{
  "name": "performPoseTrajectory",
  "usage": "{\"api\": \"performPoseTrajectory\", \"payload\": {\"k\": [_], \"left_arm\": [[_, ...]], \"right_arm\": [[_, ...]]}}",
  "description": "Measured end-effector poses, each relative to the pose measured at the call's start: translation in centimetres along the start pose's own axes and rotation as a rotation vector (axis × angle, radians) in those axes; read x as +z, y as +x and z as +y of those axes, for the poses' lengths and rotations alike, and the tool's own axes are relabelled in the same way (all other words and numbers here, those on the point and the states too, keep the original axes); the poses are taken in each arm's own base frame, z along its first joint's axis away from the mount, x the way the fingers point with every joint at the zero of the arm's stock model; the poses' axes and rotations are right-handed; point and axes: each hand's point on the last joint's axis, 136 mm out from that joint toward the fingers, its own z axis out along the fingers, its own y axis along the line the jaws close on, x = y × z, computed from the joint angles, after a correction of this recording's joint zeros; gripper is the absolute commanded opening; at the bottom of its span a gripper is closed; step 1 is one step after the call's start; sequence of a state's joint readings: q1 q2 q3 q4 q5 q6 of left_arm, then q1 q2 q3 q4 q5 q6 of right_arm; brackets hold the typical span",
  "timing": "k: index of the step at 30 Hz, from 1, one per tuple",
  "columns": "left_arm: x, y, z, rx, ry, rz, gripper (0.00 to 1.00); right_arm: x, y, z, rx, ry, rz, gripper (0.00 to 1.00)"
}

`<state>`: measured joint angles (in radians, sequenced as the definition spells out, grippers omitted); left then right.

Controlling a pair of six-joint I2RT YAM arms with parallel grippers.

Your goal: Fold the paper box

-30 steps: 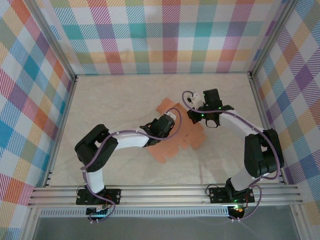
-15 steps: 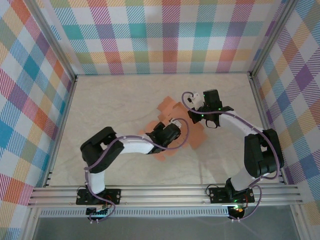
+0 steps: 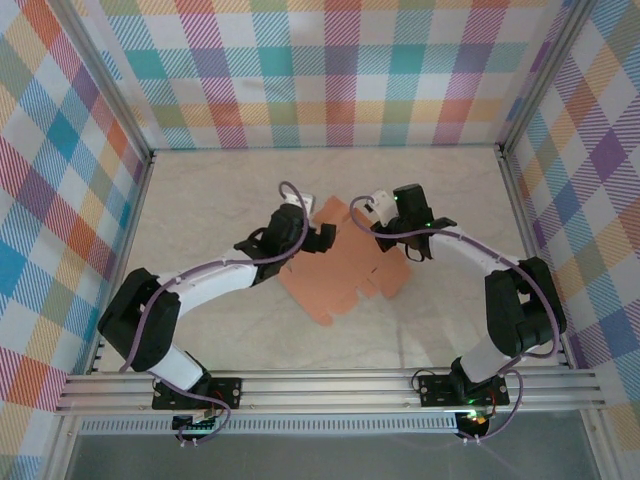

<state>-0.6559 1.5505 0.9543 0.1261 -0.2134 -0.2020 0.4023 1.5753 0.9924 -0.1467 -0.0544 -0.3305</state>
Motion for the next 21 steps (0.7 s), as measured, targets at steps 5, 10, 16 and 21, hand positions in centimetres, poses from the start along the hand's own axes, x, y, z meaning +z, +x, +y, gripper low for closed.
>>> {"api": "performPoseTrajectory", "payload": {"k": [5,10,16,21], "left_arm": [[0.5,0.0,0.9,-0.074,0.06,0.071,0.8],[1.5,0.1,-2.4,0.073,0.204,0.137,0.7],[3.5,0.0,-4.2,0.226,0.267,0.204,0.56],[5.4,0.7,-5.9,0.303,0.333,0.26,0.48]], "right_arm": [[0.1,0.1,0.5,-0.026,-0.005,0.01,0.0],[0.1,0.7,1.1,-0.03,-0.03,0.034,0.0],[0.0,1.1,1.9,-0.031,-0.061,0.051,0.0],[0.0,0.9,2.4,-0.034,-0.08,0.051,0.0]]}}
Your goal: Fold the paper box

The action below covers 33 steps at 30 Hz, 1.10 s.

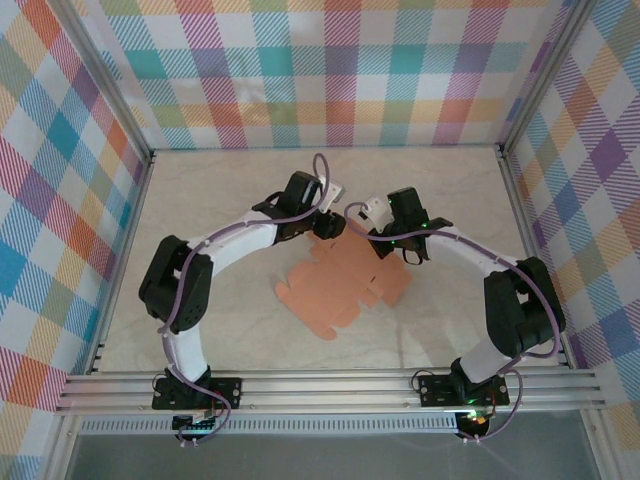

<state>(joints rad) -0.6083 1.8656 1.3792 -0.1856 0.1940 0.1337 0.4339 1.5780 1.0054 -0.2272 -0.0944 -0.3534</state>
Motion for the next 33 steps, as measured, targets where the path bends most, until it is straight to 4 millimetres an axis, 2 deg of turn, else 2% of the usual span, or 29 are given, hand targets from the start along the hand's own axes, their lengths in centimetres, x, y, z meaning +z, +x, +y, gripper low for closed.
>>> {"api": "performPoseTrajectory", "payload": {"k": [6,7,9,13,16,19,21,25,30,33], "left_arm": [[2.6,1.6,-0.9,0.02,0.068,0.094,0.26],[3.0,2.2,-0.9,0.018,0.073,0.112,0.18],[3.2,2.9,-1.0,0.015,0.081,0.138,0.15],[3.4,3.4,-0.9,0.011,0.079,0.155,0.01],[3.4,3.5,-0.8,0.009,0.076,0.158,0.0],[3.4,3.5,-0.8,0.01,0.075,0.158,0.0],[3.4,3.5,-0.9,0.011,0.076,0.157,0.0],[3.6,3.7,-0.7,0.018,0.07,0.151,0.0],[3.9,4.5,-0.4,0.039,0.059,0.158,0.0],[3.9,4.5,-0.4,0.043,0.06,0.156,0.0]], "right_arm": [[0.4,0.1,0.1,0.002,-0.012,0.009,0.0],[0.4,0.2,0.2,0.002,-0.014,0.01,0.0],[0.4,0.2,0.2,0.003,-0.016,0.013,0.0],[0.3,0.3,0.3,0.006,-0.024,0.022,0.0],[0.3,0.4,0.4,0.007,-0.026,0.025,0.03],[0.3,0.4,0.4,0.002,-0.028,0.024,0.24],[0.3,0.3,0.4,0.001,-0.028,0.022,0.3],[0.4,0.5,0.3,0.002,-0.023,0.023,0.32],[0.2,2.1,0.1,0.016,-0.021,0.05,0.32],[0.1,2.3,-0.1,0.005,-0.021,0.055,0.33]]}}
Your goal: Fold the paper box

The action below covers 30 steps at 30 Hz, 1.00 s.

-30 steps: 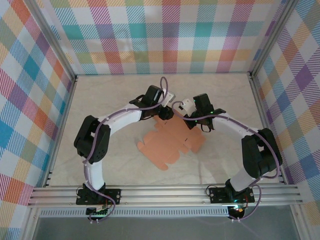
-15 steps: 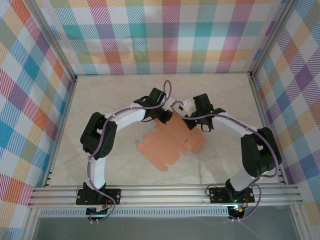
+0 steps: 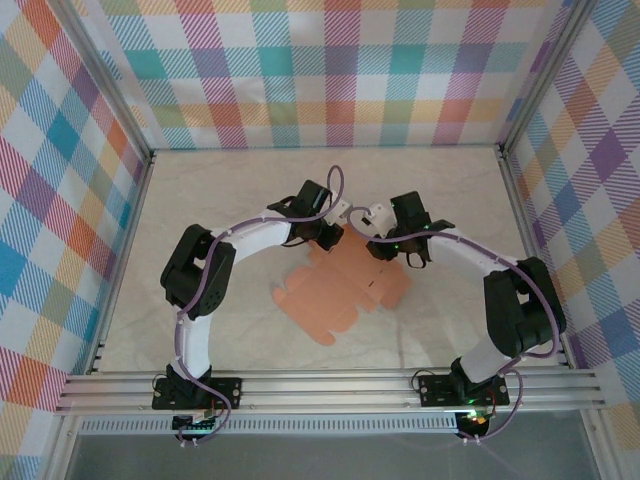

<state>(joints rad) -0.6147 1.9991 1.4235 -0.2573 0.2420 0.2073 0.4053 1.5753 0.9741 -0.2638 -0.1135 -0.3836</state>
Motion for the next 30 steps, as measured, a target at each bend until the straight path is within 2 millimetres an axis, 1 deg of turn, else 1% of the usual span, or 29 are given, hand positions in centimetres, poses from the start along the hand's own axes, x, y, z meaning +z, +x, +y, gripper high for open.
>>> {"api": "performPoseTrajectory", "payload": {"k": [1,7,11,13,15,19,21,22,25,28,29,30], "left_arm": [[0.0,0.0,0.0,0.0,0.0,0.0,0.0],[0.1,0.2,0.0,0.003,0.001,0.001,0.0],[0.1,0.2,0.0,0.003,0.004,0.001,0.0],[0.1,0.1,0.0,0.004,0.004,-0.005,0.0],[0.2,-0.1,0.0,0.006,0.003,-0.013,0.0],[0.2,0.0,-0.1,0.006,0.005,-0.012,0.0],[0.2,0.0,-0.1,0.005,0.007,-0.012,0.0],[0.2,0.1,-0.1,0.001,0.008,-0.011,0.03],[0.4,0.2,-0.2,-0.008,0.014,-0.022,0.27],[0.4,0.2,-0.3,-0.046,0.024,-0.038,0.41],[0.2,0.1,-0.1,-0.069,0.024,-0.049,0.54],[-0.2,0.0,0.1,-0.085,0.023,-0.065,0.6]], "right_arm": [[0.0,0.1,0.0,-0.004,0.0,0.004,0.33],[-0.1,1.0,0.3,-0.022,-0.02,0.037,0.23],[0.1,1.3,0.5,-0.027,-0.04,0.059,0.23],[0.2,1.3,0.5,-0.029,-0.043,0.065,0.2],[0.1,1.3,0.5,-0.031,-0.045,0.073,0.19],[0.1,1.4,0.5,-0.044,-0.046,0.083,0.01],[0.1,1.5,0.4,-0.045,-0.044,0.088,0.0],[0.1,1.5,0.4,-0.047,-0.043,0.089,0.0],[0.1,1.6,0.2,-0.05,-0.032,0.094,0.0],[0.1,1.6,-0.3,-0.056,0.001,0.104,0.0],[0.1,1.6,-0.4,-0.062,0.017,0.106,0.0],[0.2,1.6,-0.6,-0.066,0.033,0.109,0.0]]}}
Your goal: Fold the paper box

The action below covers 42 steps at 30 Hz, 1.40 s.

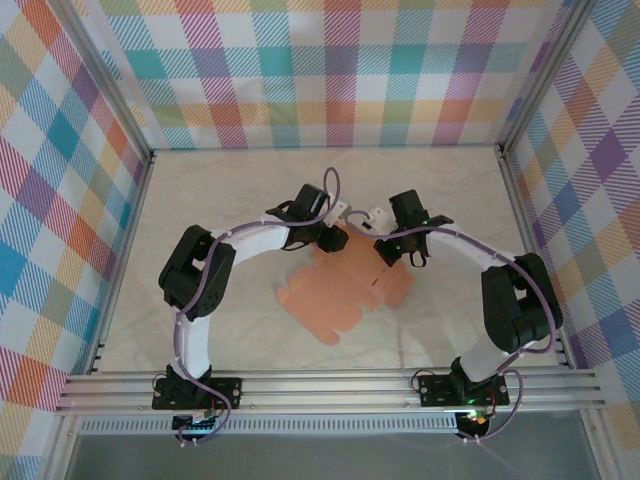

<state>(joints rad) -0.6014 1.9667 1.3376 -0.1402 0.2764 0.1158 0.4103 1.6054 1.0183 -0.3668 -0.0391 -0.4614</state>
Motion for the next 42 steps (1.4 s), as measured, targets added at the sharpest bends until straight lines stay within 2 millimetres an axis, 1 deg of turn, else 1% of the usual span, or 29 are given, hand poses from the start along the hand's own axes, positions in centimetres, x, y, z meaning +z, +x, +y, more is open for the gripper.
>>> {"api": "performPoseTrajectory", "payload": {"k": [1,3,5,6,9,11,12,14,18,20,23,26,29,32,36,39,42], "left_arm": [[-0.6,-0.2,0.0,-0.028,0.003,-0.024,0.7],[-2.4,-0.7,0.4,-0.074,-0.002,-0.082,0.81],[-5.1,-1.7,1.6,-0.137,-0.028,-0.161,0.98],[-6.4,-2.4,2.3,-0.165,-0.046,-0.2,1.0],[-9.9,-4.4,4.6,-0.234,-0.106,-0.315,1.0],[-11.5,-5.0,6.1,-0.279,-0.16,-0.363,1.0],[-12.2,-5.0,7.1,-0.306,-0.196,-0.386,1.0],[-12.9,-4.3,8.5,-0.35,-0.252,-0.397,1.0],[-13.6,-2.8,11.0,-0.436,-0.313,-0.39,1.0],[-14.2,-2.4,12.6,-0.479,-0.34,-0.401,1.0],[-15.0,-1.8,14.5,-0.524,-0.379,-0.413,1.0],[-15.5,-1.6,15.7,-0.548,-0.399,-0.422,1.0],[-15.3,-0.9,16.8,-0.567,-0.416,-0.412,1.0],[-14.1,0.5,18.2,-0.602,-0.429,-0.375,1.0],[-12.2,2.3,20.0,-0.651,-0.44,-0.32,1.0],[-10.7,2.5,20.9,-0.668,-0.42,-0.292,0.99],[-9.0,2.3,20.8,-0.669,-0.355,-0.265,0.99]], "right_arm": [[0.0,0.0,-0.3,-0.006,0.024,0.004,0.0],[0.0,-0.1,-0.8,-0.02,0.071,0.014,0.0],[-0.1,-0.4,-1.0,-0.041,0.12,0.023,0.0],[-0.2,-0.6,-1.2,-0.052,0.152,0.027,0.0],[-0.5,-1.3,-1.8,-0.078,0.238,0.03,0.0],[-0.8,-2.0,-2.3,-0.088,0.29,0.018,0.0],[-0.9,-2.3,-2.5,-0.092,0.313,0.011,0.0],[-1.4,-3.1,-2.9,-0.107,0.364,-0.008,0.0],[-2.2,-4.8,-3.4,-0.173,0.456,-0.045,0.0],[-2.4,-5.6,-3.3,-0.218,0.489,-0.061,0.0],[-2.6,-6.1,-2.4,-0.284,0.514,-0.079,0.0],[-2.8,-6.7,-1.3,-0.35,0.529,-0.102,0.0],[-3.2,-7.7,-0.2,-0.423,0.54,-0.131,0.0],[-3.3,-8.6,0.9,-0.502,0.552,-0.163,0.0],[-3.0,-9.0,2.1,-0.6,0.562,-0.173,0.0],[-3.1,-9.8,2.6,-0.647,0.583,-0.194,0.0],[-3.1,-10.4,3.0,-0.677,0.596,-0.209,0.0]]}}
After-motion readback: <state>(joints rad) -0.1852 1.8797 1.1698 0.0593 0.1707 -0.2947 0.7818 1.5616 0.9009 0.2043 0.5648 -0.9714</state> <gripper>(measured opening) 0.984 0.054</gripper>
